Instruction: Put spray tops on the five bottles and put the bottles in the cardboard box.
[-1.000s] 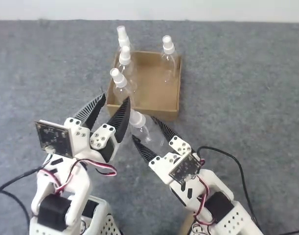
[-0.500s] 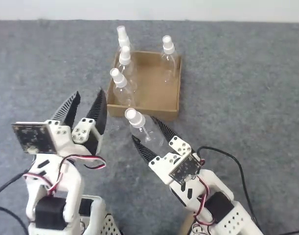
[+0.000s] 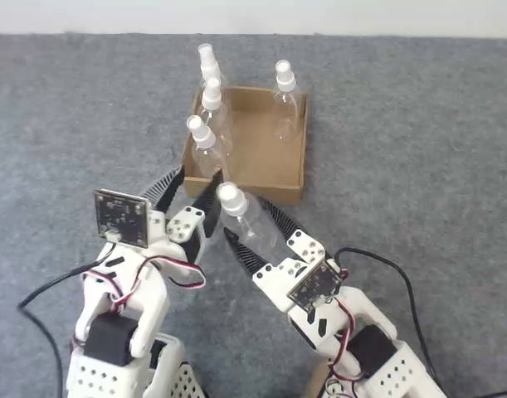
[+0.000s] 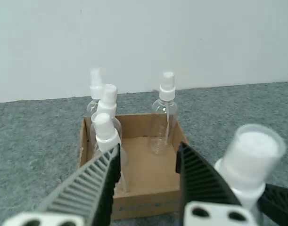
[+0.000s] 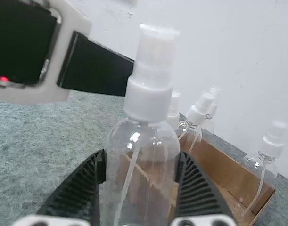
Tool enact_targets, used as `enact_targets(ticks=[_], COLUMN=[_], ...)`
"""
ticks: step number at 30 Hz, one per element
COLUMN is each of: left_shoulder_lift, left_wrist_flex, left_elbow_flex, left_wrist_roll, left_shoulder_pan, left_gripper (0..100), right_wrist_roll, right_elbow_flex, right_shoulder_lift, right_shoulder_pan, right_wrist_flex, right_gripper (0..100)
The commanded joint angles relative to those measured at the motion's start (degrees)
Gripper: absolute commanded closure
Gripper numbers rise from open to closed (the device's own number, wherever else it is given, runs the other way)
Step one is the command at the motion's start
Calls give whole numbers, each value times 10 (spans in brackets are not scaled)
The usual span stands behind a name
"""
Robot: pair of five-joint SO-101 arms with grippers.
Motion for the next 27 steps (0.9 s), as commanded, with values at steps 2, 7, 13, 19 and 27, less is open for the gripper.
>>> enact_targets(ticks=[2, 7, 13, 19, 27], left_shoulder_lift=[-8, -8, -9, -9, -9], left_wrist_flex=[4, 21, 33, 52, 70], left_elbow_flex=[-7, -8, -9, -36, -74], left_wrist_roll=[-26, -48, -58, -54, 12], left_shoulder_pan=[40, 81, 98, 71, -44], left_gripper=[816, 818, 818, 819, 819], right_wrist_roll=[11, 11, 11, 11, 11], right_elbow_flex=[11, 11, 11, 11, 11], right_shoulder_lift=[-12, -12, -12, -12, -12], right_shoulder_pan=[-22, -27, -27, -9, 4], right_wrist_flex=[26, 29, 29, 29, 29], right_gripper=[991, 991, 991, 991, 991])
